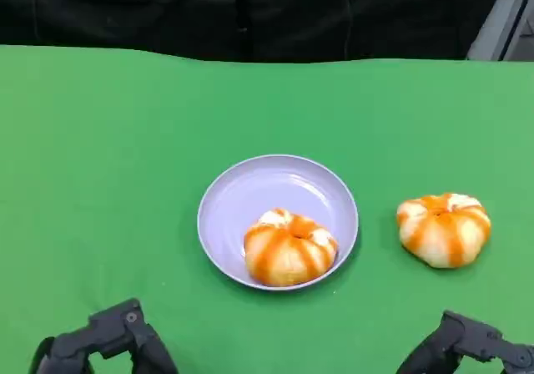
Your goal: Grasp the bread from the table and place it into the plate.
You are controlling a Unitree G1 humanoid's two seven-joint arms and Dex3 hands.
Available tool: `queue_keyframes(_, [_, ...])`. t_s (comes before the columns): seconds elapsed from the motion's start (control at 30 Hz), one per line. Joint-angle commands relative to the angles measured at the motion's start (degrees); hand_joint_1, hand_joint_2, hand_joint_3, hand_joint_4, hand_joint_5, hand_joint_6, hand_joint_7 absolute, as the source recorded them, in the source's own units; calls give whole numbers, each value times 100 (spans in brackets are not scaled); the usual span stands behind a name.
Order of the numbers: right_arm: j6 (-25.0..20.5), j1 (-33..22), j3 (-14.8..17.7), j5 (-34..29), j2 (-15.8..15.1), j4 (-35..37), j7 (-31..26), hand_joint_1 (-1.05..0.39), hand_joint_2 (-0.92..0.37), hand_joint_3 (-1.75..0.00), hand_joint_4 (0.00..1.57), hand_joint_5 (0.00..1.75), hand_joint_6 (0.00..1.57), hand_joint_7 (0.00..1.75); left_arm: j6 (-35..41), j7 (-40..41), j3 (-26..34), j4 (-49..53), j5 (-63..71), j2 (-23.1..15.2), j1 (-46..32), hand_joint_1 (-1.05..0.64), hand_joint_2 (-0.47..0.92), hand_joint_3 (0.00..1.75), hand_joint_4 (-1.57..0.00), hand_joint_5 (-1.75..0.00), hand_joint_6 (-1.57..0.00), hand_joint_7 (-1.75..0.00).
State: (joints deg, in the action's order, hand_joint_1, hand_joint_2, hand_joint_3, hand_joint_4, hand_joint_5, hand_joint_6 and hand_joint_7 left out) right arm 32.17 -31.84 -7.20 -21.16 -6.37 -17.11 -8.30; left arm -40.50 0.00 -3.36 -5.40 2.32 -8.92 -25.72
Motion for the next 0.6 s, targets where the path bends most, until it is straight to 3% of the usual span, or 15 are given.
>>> queue_keyframes(0.03, [223,-26,28,7,-72,-52,14,-2,-34,-139,74,157,79,126,-62,-67,111,28,-27,51,61,13,37,140,-84,-175,-81,-157])
queue_keyframes(0.6, [362,64,89,-135,-145,44,25,-1,-29,-144,77,153,80,125,-246,-168,248,237,14,105,270,11,34,142,-81,-170,-82,-149])
